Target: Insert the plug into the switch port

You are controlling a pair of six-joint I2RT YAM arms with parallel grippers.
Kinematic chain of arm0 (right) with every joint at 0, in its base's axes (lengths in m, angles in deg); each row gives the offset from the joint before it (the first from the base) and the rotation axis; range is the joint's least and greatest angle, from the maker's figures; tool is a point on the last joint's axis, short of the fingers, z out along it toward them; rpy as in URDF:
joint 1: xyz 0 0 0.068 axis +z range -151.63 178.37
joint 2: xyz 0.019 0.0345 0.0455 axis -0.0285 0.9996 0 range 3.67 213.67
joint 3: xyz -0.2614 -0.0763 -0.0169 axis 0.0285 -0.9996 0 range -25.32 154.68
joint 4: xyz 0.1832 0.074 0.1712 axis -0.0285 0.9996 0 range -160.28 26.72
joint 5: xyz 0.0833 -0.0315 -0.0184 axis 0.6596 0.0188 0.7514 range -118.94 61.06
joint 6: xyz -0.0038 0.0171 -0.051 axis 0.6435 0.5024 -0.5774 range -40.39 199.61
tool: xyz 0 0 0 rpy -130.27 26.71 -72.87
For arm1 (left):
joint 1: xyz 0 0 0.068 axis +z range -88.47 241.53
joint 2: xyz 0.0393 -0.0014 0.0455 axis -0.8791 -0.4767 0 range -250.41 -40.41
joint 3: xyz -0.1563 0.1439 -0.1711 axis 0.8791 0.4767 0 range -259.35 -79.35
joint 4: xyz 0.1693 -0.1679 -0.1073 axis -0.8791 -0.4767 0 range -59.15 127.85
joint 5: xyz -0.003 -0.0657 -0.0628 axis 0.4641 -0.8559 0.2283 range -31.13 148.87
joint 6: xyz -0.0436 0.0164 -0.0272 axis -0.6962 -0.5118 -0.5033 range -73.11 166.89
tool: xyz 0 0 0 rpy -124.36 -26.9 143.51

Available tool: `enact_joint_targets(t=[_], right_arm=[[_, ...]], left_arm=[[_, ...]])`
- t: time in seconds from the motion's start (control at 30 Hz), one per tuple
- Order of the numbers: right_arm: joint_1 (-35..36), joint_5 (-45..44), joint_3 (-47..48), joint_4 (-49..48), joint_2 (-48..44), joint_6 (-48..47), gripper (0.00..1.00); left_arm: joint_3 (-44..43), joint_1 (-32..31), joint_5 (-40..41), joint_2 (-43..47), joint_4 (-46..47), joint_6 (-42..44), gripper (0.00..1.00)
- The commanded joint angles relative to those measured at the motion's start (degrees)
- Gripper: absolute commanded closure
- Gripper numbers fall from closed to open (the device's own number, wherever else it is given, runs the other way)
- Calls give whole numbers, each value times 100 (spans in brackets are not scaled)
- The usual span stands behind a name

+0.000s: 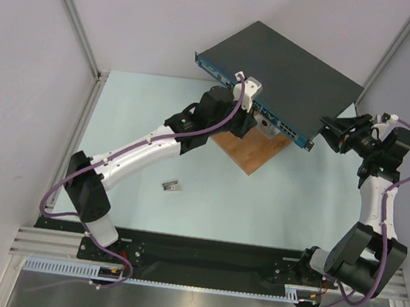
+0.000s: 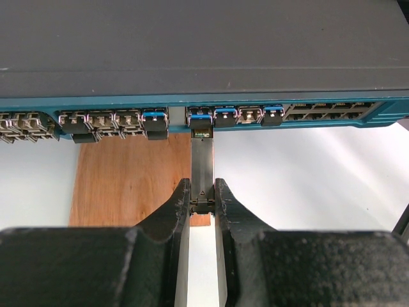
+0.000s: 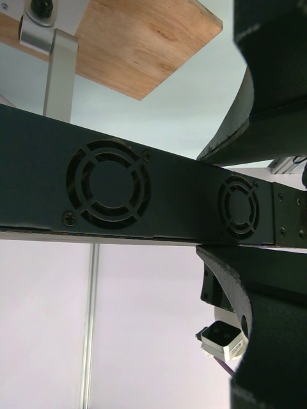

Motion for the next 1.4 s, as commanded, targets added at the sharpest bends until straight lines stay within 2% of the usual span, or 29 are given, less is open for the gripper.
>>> enact_joint_targets(t=[0.0, 0.53, 0.9, 1.37], right_arm=[[8, -213, 129, 24, 152, -149, 100], [8, -178, 138, 50, 213, -149, 100], [25, -169, 181, 50, 266, -149, 100], [69, -213, 278, 190, 275, -289, 100]], left_arm=[[-332, 28, 2, -38, 208, 4, 100], [-473, 125, -15, -215, 252, 101, 100], [-429, 415, -270, -171, 339, 92, 100], [-824, 143, 108, -504, 94, 215, 100]])
